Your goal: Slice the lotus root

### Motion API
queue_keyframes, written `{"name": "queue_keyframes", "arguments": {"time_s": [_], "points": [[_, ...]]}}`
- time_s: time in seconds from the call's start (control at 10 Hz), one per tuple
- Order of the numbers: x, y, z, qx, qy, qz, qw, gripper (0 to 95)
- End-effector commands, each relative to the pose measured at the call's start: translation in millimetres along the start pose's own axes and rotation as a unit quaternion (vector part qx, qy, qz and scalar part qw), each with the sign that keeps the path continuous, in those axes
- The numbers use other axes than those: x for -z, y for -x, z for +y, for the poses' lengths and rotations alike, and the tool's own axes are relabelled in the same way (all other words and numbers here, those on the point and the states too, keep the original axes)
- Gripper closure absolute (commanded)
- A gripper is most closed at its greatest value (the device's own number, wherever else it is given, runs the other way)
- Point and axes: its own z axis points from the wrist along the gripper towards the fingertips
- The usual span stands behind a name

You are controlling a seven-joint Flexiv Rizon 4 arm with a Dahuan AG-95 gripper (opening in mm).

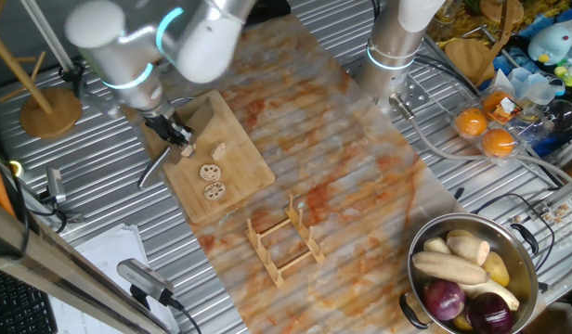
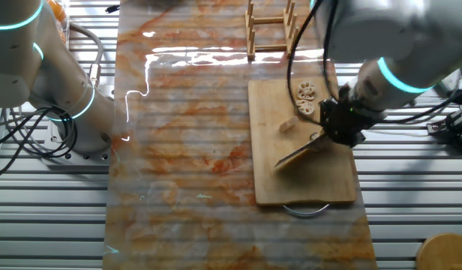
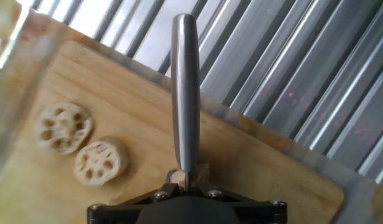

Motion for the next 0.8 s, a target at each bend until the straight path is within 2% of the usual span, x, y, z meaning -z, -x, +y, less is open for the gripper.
{"name": "queue_keyframes", "arguments": {"time_s": [0.1,0.3,0.5,0.8], "points": [[-19.5,-6.0,-0.5,-0.003,-0.005,-0.018,0.9998,95.0],[4.5,5.9,1.7,-0.01,0.0,-0.009,0.9999,95.0],[14.3,11.8,1.8,-0.017,0.006,-0.004,0.9998,95.0],[21.4,7.2,2.6,-0.015,0.009,-0.006,0.9998,95.0]]}}
